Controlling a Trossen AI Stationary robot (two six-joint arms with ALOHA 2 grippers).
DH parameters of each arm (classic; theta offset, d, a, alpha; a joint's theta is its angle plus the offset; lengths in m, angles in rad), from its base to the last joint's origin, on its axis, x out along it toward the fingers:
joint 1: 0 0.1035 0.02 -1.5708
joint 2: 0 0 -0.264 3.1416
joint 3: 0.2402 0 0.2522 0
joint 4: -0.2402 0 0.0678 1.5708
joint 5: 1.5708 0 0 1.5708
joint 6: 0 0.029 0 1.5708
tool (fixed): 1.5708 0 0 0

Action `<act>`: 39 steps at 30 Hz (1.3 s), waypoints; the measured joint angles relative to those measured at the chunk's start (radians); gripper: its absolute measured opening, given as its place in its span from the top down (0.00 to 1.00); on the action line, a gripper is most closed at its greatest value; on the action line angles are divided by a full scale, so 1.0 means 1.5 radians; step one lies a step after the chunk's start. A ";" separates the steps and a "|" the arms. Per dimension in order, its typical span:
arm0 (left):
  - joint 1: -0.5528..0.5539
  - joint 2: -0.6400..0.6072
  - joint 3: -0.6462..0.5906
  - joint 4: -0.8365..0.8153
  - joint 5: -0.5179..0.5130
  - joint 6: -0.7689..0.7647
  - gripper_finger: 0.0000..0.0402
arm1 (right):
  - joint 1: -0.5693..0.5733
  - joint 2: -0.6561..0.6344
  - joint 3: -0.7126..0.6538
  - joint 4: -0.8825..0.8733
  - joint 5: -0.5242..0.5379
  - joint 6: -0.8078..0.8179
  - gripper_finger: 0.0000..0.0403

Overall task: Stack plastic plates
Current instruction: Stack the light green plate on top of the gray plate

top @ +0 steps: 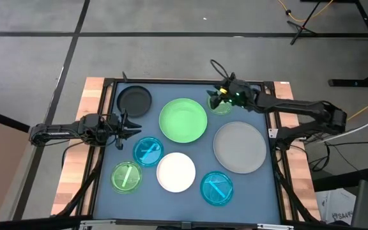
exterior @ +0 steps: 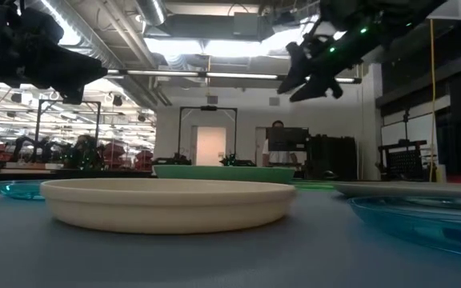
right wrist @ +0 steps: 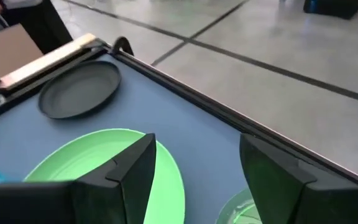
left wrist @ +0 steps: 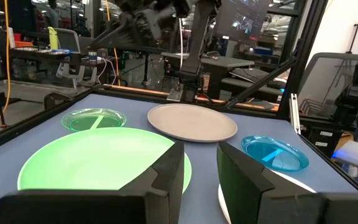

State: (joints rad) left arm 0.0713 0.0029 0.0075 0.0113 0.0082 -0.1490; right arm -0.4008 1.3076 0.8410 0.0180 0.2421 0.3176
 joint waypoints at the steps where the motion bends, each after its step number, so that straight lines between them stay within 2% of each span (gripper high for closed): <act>1: 0.000 0.000 0.000 0.000 0.000 0.000 0.78 | -0.006 0.014 0.006 0.002 -0.009 0.000 0.45; 14: 0.000 0.000 0.000 0.000 0.000 0.000 0.78 | -0.062 0.135 0.030 0.000 -0.092 0.001 0.45; 39: 0.000 0.000 0.000 0.000 0.000 0.000 0.78 | -0.060 0.283 0.030 0.001 -0.198 0.001 0.45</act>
State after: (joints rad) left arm 0.0715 0.0025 0.0074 0.0113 0.0082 -0.1493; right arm -0.4911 1.7313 0.8860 0.0201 -0.0549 0.3183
